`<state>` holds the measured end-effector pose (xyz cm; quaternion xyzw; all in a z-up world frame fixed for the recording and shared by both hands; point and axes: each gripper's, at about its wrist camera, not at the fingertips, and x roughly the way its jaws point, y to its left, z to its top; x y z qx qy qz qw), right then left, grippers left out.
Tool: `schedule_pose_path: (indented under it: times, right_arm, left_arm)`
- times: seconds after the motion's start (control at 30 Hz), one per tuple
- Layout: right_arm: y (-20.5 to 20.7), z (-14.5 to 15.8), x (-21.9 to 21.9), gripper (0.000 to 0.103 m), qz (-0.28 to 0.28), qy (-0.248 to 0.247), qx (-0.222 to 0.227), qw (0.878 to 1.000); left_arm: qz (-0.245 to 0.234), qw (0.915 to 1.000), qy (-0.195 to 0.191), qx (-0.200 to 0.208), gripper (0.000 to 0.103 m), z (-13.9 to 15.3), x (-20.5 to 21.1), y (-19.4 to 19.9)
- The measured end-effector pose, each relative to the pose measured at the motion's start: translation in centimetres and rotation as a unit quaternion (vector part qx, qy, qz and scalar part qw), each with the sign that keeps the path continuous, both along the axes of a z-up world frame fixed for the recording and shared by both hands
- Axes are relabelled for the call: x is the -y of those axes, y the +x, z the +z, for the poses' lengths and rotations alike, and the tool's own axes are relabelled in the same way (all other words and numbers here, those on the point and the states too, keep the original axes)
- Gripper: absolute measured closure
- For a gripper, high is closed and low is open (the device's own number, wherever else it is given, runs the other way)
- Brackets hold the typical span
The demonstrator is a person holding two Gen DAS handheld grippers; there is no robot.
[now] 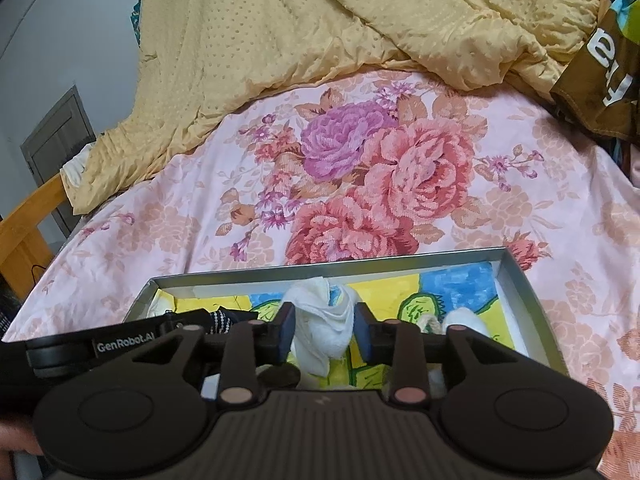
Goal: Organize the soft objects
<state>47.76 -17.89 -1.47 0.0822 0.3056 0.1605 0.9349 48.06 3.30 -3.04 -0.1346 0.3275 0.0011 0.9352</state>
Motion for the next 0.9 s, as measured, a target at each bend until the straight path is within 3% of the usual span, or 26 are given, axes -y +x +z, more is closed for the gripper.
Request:
schedule_pose_path:
  times: [0.23,0.3,0.5,0.63,0.9]
  right_arm:
    - [-2.0,0.8,0.5,0.047,0.004,-0.004,0.020,1.000]
    - [-2.8,1.0,0.7,0.042,0.003,-0.007,0.027,1.000]
    - [-5.6,1.8,1.5,0.026,0.002,-0.015,0.050,0.999]
    - [-7.6,2.4,2.4,0.017,-0.004,-0.010,0.066,0.998]
    - [-13.2,4.0,3.9,0.011,0.001,-0.002,0.097,0.995]
  left_arm:
    - [0.003,0.9991,0.005,0.042,0.033,1.4,0.1,-2.7]
    - [0.004,0.9986,0.009,0.052,0.022,1.7,0.2,-3.6]
    - [0.011,0.9962,0.004,0.086,0.008,2.7,0.2,-6.6]
    - [0.015,0.9946,0.008,0.103,0.003,3.5,0.2,-9.5]
    - [0.030,0.9909,0.036,0.126,0.001,5.5,1.2,-17.1]
